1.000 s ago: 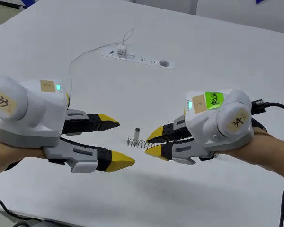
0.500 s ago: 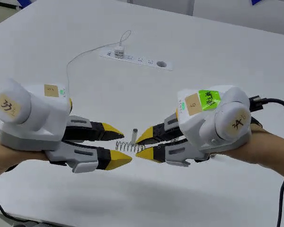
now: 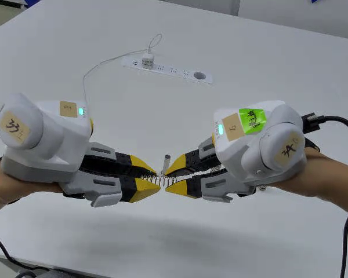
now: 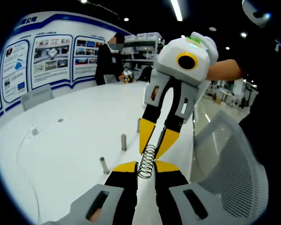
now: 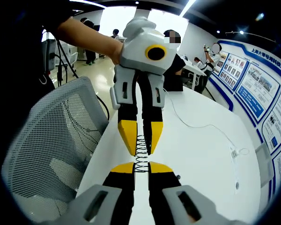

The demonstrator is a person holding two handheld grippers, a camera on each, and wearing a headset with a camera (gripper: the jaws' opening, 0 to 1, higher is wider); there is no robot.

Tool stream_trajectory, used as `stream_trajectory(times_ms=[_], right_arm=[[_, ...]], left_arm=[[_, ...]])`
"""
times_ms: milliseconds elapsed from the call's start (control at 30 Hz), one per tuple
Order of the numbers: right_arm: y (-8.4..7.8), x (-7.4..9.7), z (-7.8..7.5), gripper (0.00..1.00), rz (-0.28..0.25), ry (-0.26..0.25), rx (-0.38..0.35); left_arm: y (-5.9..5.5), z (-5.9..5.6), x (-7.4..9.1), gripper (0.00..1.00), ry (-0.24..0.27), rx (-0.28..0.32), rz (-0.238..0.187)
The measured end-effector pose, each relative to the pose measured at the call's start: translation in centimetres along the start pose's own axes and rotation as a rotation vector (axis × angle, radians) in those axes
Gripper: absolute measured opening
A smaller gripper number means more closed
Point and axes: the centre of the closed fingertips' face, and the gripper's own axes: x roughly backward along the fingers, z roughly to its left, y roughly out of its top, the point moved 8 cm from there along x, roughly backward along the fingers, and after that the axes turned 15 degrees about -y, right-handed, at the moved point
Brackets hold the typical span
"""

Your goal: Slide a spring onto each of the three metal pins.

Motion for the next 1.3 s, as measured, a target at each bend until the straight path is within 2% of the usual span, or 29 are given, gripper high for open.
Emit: stream_trajectory(times_ms=[300,467,567,767,1067,1300], right_arm=[[0.23,0.03,-0.09,0.11,-0.015,0.003,0.033],[0.21,-0.09,-0.43,0.12,-0.021,0.001,-0.012],[-0.23,-0.2,-0.51,0.15,0.003,0.006,-0.033],[-0.65,-0.21,-0.43,0.13,0.007,0.016,-0.058],[-0.55,0.21,-0.44,0.11,-0.009,0.032,-0.07],[-0.07,0.69,-0.72,0.11,-0.047,0.044,-0.113]], left_arm=[[0.24,-0.09,0.14,0.1,-0.013,-0.07,0.036],[0.24,0.0,0.23,0.1,-0.013,-0.068,0.035],[0.19,0.07,0.32,0.1,-0.009,-0.068,0.037],[0.36,-0.09,0.15,0.1,-0.025,-0.069,0.03],[0.38,-0.05,0.02,0.1,-0.035,-0.08,0.042],[0.34,-0.1,0.01,0.1,-0.035,-0.096,0.059]])
